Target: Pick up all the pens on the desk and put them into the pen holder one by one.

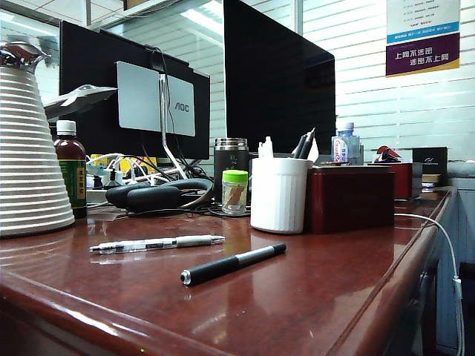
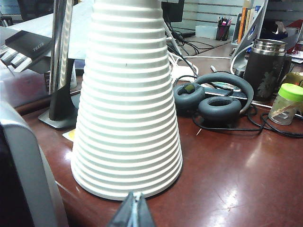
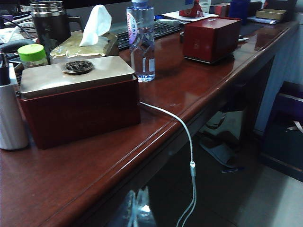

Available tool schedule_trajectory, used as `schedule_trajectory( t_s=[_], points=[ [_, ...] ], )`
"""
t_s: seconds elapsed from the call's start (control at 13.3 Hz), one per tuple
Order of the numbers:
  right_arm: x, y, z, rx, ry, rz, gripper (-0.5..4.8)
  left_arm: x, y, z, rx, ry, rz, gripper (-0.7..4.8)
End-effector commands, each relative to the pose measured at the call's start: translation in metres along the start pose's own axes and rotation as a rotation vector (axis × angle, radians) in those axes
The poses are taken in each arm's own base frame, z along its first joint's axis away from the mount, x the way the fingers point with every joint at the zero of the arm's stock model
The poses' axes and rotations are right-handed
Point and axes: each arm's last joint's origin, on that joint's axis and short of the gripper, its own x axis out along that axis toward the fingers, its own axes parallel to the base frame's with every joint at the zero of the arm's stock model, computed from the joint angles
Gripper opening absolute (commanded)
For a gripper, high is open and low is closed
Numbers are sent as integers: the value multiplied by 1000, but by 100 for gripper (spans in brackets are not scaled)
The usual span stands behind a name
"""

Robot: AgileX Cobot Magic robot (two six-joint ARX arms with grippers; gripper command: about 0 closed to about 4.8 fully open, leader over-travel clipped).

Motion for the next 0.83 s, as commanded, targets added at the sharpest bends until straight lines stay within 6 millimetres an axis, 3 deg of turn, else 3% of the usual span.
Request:
schedule_trajectory(
  t_s=[0.08,0.3,0.38,0.45,0.53,0.68,0.83],
  points=[
    [0,0,0,-10,-14,-5,-6,0,0,1,1,-11,-4,-6],
    [0,0,1,-22,-17,-4,-6,0,0,1,0,-15,-5,-6],
    [-1,1,4,-21,-24,13,6,0,0,3,-7,-30,-4,22],
    [-3,2,13,-15,-50,20,139,-1,0,9,-20,-52,-4,201],
    [-9,3,32,-12,-102,26,332,-3,0,21,-65,-89,-6,457],
    [-23,6,64,-14,-135,62,353,-9,-1,40,-132,-116,-56,479],
    [-45,8,98,-23,-155,76,477,-21,-4,70,-129,-117,-172,479]
  ],
)
